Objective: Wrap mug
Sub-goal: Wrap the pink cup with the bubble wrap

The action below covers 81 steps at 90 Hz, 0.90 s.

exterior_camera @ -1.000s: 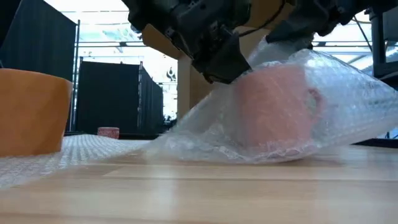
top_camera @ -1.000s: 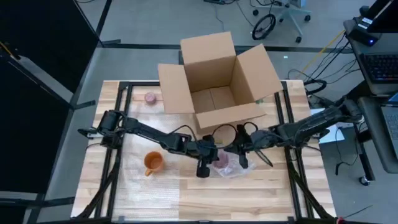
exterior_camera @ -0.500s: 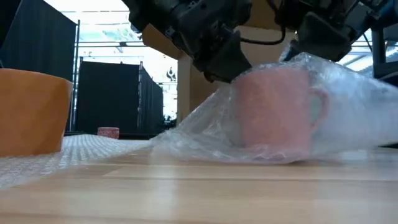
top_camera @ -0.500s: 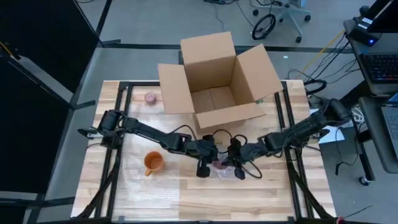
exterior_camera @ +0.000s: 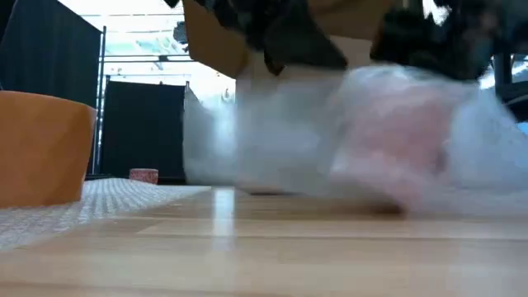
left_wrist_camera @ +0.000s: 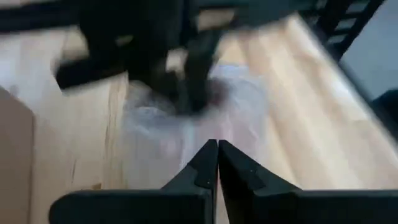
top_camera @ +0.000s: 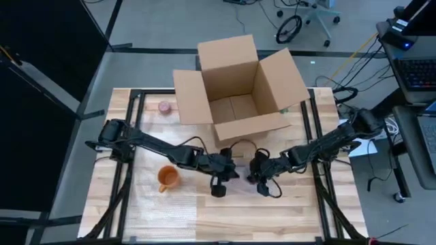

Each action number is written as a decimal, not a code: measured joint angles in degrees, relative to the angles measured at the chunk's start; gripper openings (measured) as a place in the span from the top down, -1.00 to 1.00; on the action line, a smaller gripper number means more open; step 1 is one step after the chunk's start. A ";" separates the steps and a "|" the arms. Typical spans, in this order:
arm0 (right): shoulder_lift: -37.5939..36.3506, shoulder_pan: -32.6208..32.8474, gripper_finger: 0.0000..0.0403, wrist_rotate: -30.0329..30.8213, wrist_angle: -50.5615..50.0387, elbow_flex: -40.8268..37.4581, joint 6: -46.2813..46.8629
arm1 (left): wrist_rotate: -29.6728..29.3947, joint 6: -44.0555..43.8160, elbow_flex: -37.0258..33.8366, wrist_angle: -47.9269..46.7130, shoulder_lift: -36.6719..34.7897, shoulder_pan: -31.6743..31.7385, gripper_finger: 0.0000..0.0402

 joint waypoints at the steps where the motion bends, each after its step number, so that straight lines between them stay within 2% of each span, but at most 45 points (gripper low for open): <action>1: 0.00 0.00 1.00 0.01 -0.03 0.00 0.01 | -0.09 0.19 0.00 0.35 -0.20 -0.13 1.00; 10: 0.07 0.00 1.00 0.05 0.03 0.15 0.45 | -1.55 2.45 0.17 4.79 -0.61 -0.46 1.00; 33: 0.22 0.17 1.00 0.16 -0.12 1.13 1.29 | -1.56 1.53 -0.04 2.91 2.83 0.81 1.00; 56: 0.48 -0.04 1.00 0.32 -2.60 6.85 -2.08 | -1.54 3.01 0.00 1.89 3.08 0.76 1.00; 81: 9.92 -0.63 1.00 -0.26 -11.56 16.06 -7.43 | -1.54 3.44 0.00 -1.11 3.08 0.77 1.00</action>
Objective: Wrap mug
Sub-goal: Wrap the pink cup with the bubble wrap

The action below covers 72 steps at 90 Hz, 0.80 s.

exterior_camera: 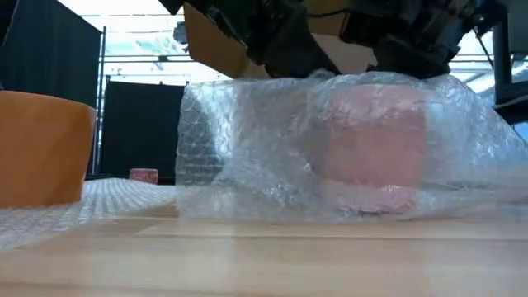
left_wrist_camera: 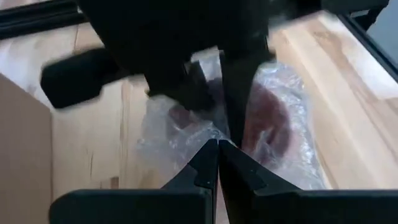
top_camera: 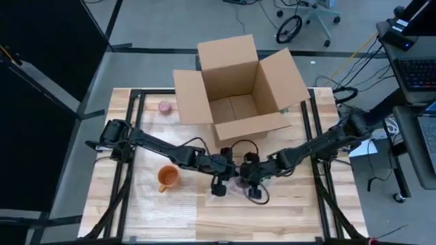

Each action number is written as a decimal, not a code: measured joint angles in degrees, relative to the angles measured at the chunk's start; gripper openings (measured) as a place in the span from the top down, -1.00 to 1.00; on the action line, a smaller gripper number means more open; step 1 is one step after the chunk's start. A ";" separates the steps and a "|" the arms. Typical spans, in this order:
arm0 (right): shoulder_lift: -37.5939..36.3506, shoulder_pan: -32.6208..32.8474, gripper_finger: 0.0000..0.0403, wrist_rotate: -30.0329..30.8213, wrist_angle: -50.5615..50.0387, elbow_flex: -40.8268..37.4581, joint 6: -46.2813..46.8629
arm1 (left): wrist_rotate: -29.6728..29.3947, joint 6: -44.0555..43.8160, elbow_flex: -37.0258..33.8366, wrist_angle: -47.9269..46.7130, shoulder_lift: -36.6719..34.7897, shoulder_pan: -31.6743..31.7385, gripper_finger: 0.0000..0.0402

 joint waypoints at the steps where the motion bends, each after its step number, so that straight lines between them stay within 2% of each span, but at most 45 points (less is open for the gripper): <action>1: 0.46 -0.06 1.00 -0.25 -0.38 0.40 -0.18 | 0.02 0.02 0.00 0.09 0.00 0.00 1.00; 25: 7.79 -0.48 1.00 -1.95 -11.17 9.17 -4.84 | 4.44 0.98 0.13 1.67 3.15 0.00 1.00; 50: 8.00 -0.31 0.99 -2.61 -15.75 12.27 -4.66 | 4.98 0.69 0.35 2.36 6.81 0.23 1.00; 59: 7.85 -0.33 0.90 -2.77 -15.88 12.41 -4.50 | 5.00 0.49 0.35 2.22 6.86 0.29 1.00; 72: 6.96 -0.40 0.68 -2.69 -16.27 12.49 -4.35 | 5.02 0.33 0.33 1.90 6.84 0.39 1.00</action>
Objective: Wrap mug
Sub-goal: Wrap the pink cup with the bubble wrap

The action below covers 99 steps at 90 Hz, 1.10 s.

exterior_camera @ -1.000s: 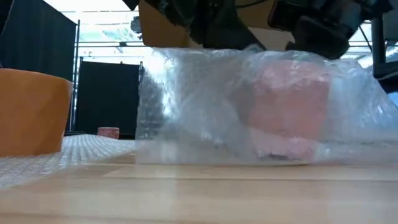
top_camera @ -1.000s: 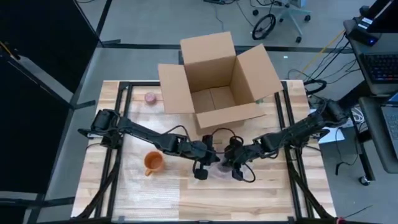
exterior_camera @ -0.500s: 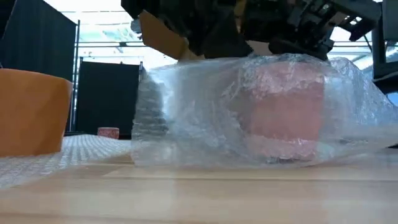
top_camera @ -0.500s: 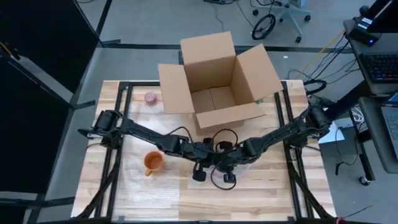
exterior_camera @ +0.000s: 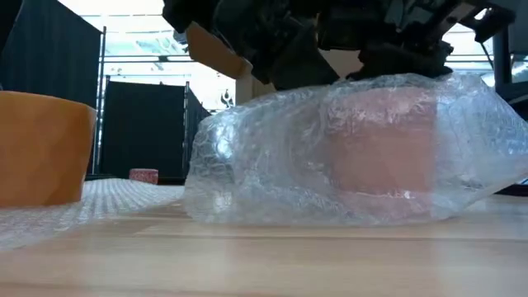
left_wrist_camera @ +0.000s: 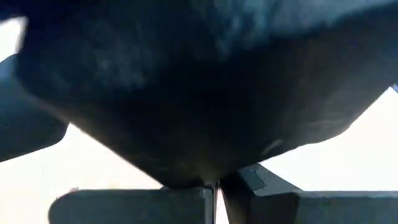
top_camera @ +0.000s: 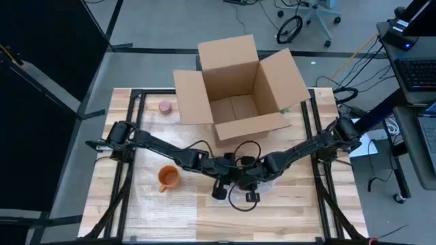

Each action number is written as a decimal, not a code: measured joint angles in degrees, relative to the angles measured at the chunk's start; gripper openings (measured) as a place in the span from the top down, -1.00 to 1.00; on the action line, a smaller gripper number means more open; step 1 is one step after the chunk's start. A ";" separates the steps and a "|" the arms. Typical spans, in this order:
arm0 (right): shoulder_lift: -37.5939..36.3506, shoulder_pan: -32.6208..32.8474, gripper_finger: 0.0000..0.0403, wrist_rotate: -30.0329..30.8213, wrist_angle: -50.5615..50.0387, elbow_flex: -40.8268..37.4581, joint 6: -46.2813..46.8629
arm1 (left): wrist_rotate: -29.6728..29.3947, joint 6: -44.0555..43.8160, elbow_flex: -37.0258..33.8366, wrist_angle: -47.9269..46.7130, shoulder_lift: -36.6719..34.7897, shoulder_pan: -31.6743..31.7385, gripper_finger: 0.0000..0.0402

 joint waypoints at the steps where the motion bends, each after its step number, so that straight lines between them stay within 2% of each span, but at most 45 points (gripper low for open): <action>1: -0.17 0.00 0.66 0.03 0.01 0.00 0.11 | 0.00 -0.01 0.00 -0.02 0.00 0.00 1.00; 25: -4.89 0.07 0.20 -0.36 -4.99 -0.13 5.67 | -0.55 -0.58 -0.08 0.58 0.00 0.13 1.00; 41: -5.98 -0.04 0.00 -2.79 -7.27 -0.11 9.09 | -0.51 -0.84 -0.11 1.19 0.09 0.17 1.00; 69: -10.87 0.00 -0.07 -2.18 -3.21 0.41 7.59 | -0.02 -0.71 -0.42 -0.90 0.31 0.02 1.00; 78: -11.53 -0.14 -0.07 -2.19 -4.67 0.25 7.35 | -0.02 -0.71 -0.92 -3.02 1.26 -0.02 1.00; 99: -12.23 -0.37 -0.07 -2.01 -5.39 0.21 7.19 | -0.02 -0.73 -0.56 -1.22 0.75 -0.02 1.00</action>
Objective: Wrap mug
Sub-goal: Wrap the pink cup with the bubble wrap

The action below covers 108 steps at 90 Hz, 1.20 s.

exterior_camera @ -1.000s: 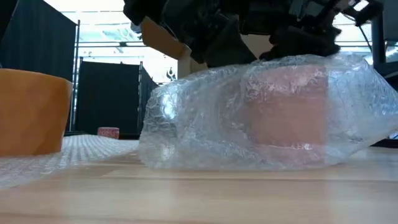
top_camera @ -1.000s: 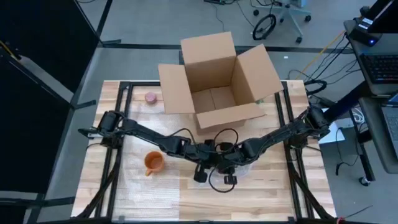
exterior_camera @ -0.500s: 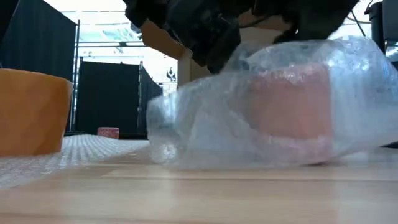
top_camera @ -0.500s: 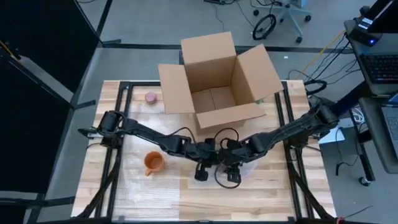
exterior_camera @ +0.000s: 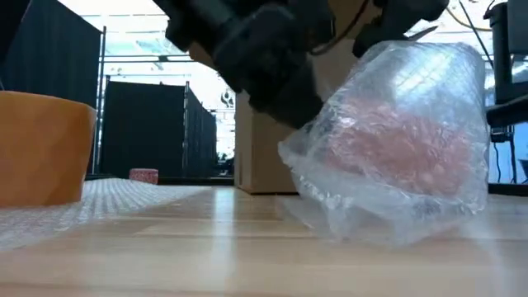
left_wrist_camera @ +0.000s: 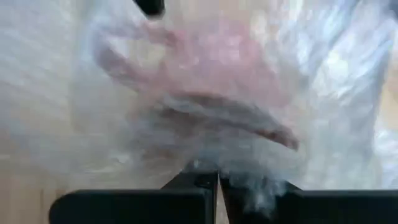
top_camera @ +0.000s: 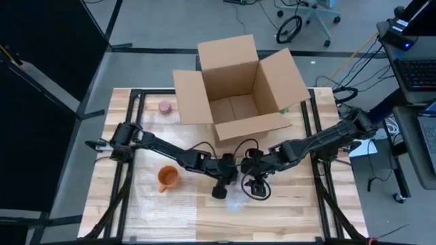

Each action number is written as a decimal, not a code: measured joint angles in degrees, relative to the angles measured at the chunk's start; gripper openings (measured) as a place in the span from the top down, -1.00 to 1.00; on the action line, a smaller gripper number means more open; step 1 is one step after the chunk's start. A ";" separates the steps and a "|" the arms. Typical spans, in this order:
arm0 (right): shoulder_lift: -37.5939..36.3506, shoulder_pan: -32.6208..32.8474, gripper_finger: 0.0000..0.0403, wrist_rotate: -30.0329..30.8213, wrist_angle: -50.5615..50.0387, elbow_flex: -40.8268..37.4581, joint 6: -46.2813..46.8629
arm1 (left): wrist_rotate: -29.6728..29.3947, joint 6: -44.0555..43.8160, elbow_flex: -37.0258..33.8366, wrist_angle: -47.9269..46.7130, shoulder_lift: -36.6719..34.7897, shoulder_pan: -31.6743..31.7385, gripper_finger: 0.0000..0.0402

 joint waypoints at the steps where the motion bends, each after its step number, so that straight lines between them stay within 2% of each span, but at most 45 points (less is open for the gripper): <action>1: 0.01 0.00 -0.07 0.00 -0.18 -0.01 0.00 | 0.00 -0.01 -0.01 -0.09 0.01 0.00 1.00; 24: -4.62 0.40 -0.07 1.64 -3.24 0.01 0.92 | -0.02 -0.03 0.10 0.74 -0.29 0.00 1.00; 37: -8.36 2.49 -0.07 3.95 -10.72 0.01 6.14 | -0.02 -0.09 0.12 0.67 -0.29 0.00 1.00; 46: -9.30 5.80 -0.07 6.72 -10.54 -0.71 9.62 | -0.02 -0.08 0.14 0.79 -0.29 0.02 1.00; 59: -7.49 10.71 -0.07 12.60 -3.80 -6.57 13.73 | -0.02 -0.05 0.14 0.82 -0.29 0.02 1.00; 79: -2.40 13.66 -0.07 19.34 17.48 -18.62 19.21 | 0.00 -0.03 0.23 1.10 -0.29 0.02 1.00; 93: 1.64 13.62 -0.07 23.02 23.37 -21.02 20.58 | 1.71 -0.05 0.21 1.86 -0.32 0.02 1.00; 108: 5.25 13.49 -0.07 26.10 28.77 -21.60 16.21 | 3.13 -0.09 0.92 4.40 -0.43 0.00 1.00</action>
